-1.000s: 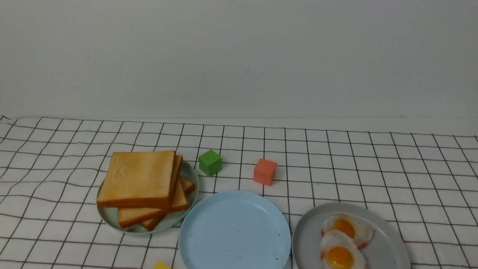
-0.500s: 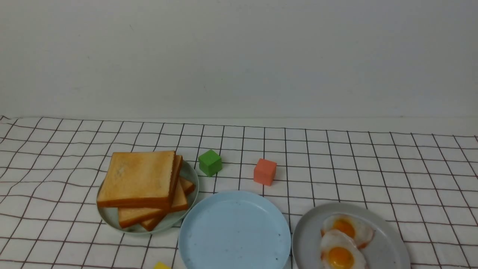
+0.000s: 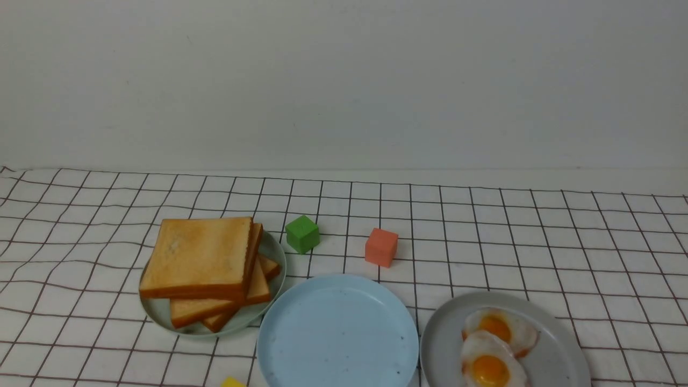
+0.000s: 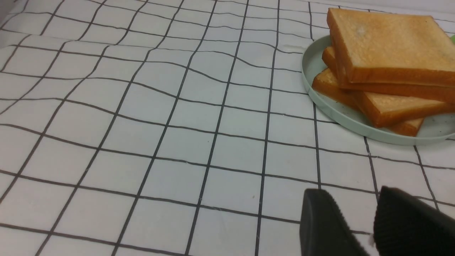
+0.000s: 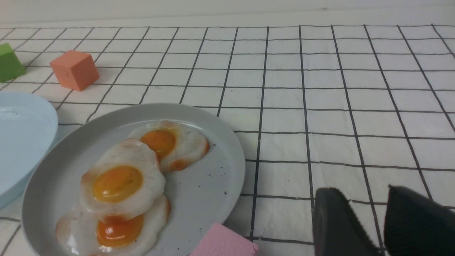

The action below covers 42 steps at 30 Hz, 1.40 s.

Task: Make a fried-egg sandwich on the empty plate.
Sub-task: Use the left arm to grab a slice of bread

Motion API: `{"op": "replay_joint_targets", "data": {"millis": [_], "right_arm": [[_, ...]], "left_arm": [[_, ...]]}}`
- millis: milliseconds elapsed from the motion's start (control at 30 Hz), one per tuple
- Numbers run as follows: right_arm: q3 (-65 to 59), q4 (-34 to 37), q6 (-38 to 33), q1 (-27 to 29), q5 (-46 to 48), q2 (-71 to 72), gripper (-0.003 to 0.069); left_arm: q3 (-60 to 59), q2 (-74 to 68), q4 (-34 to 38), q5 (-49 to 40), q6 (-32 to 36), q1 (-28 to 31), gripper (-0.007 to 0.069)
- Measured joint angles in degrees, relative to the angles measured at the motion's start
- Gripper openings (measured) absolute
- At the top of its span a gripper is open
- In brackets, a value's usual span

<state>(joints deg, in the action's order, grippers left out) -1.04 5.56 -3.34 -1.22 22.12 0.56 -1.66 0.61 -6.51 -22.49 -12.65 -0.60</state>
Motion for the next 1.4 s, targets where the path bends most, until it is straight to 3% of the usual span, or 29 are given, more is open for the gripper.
{"op": "replay_joint_targets", "data": {"millis": [1400], "right_arm": [[0.0,0.0,0.0,0.0,0.0,0.0,0.0241]], "left_arm": [[0.0,0.0,-2.3,0.0,0.0,0.0,0.0238]]}}
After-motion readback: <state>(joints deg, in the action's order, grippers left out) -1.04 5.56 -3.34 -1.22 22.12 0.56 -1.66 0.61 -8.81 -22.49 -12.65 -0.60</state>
